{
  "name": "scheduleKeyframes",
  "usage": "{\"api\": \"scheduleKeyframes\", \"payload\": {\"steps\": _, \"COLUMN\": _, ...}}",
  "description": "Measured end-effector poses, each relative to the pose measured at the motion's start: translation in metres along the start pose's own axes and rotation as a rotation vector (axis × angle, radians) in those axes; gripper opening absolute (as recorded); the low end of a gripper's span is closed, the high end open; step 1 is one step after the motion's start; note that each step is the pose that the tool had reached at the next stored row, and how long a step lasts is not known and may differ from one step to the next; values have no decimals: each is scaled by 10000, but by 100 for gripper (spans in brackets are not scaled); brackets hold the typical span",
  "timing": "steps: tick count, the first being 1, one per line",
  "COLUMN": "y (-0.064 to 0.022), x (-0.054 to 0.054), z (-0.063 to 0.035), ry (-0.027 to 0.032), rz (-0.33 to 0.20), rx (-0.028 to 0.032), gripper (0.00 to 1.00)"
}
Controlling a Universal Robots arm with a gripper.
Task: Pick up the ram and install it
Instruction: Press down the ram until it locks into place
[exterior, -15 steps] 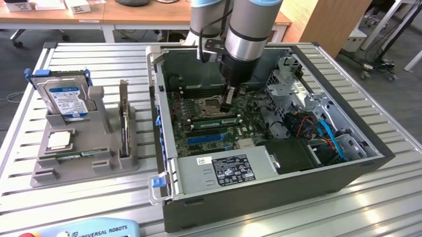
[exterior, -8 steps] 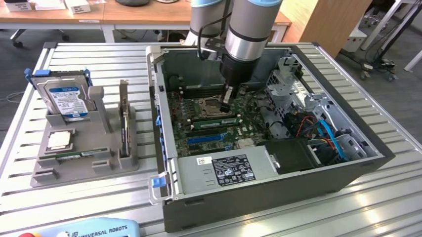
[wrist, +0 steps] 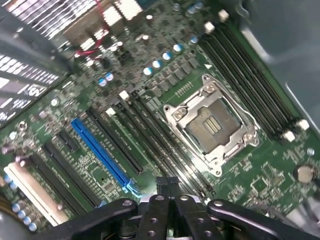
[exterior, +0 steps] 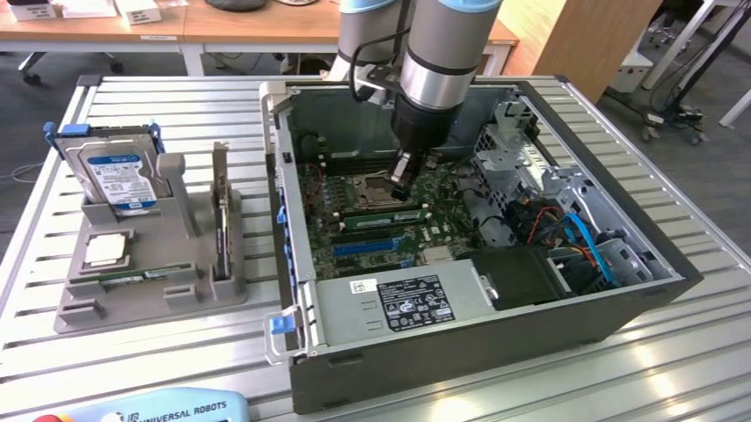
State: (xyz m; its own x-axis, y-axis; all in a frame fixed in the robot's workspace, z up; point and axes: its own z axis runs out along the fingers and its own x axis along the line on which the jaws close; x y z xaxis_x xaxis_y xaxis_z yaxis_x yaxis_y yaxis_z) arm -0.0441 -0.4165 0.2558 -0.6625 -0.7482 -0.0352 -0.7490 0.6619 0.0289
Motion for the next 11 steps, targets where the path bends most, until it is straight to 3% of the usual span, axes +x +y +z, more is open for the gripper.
{"api": "scheduleKeyframes", "payload": {"steps": 11, "y": 0, "x": 0, "z": 12, "ry": -58, "rz": 1993, "rx": 70, "gripper": 10}}
